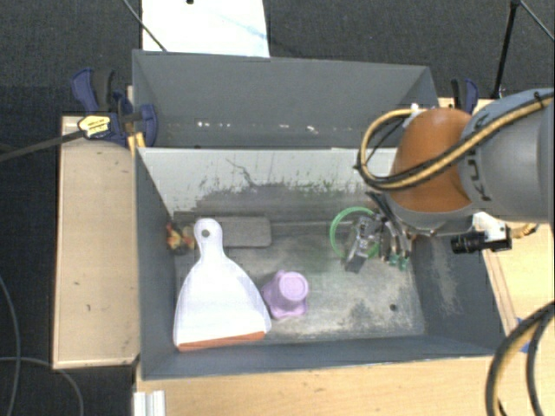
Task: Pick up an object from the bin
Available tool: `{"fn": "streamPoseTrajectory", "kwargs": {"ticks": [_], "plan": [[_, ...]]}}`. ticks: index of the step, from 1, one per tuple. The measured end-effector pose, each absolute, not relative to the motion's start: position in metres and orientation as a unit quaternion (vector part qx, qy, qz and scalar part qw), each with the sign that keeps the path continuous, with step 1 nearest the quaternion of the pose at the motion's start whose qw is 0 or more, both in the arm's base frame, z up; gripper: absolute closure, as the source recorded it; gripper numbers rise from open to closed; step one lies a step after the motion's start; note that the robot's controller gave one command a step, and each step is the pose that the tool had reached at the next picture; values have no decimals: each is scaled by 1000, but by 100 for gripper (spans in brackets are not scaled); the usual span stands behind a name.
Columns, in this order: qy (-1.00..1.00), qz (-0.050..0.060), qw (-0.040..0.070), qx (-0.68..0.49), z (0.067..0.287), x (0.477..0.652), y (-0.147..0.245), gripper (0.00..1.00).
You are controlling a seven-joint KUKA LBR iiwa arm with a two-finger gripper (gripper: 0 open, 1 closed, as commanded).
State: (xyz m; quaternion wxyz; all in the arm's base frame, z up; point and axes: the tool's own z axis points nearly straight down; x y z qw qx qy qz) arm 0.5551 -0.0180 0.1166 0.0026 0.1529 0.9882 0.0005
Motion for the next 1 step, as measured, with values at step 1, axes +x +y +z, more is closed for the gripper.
{"fn": "streamPoseTrajectory", "kwargs": {"ticks": [1], "plan": [[988, 0, -1, 152, 125, 554, -18, 100]]}}
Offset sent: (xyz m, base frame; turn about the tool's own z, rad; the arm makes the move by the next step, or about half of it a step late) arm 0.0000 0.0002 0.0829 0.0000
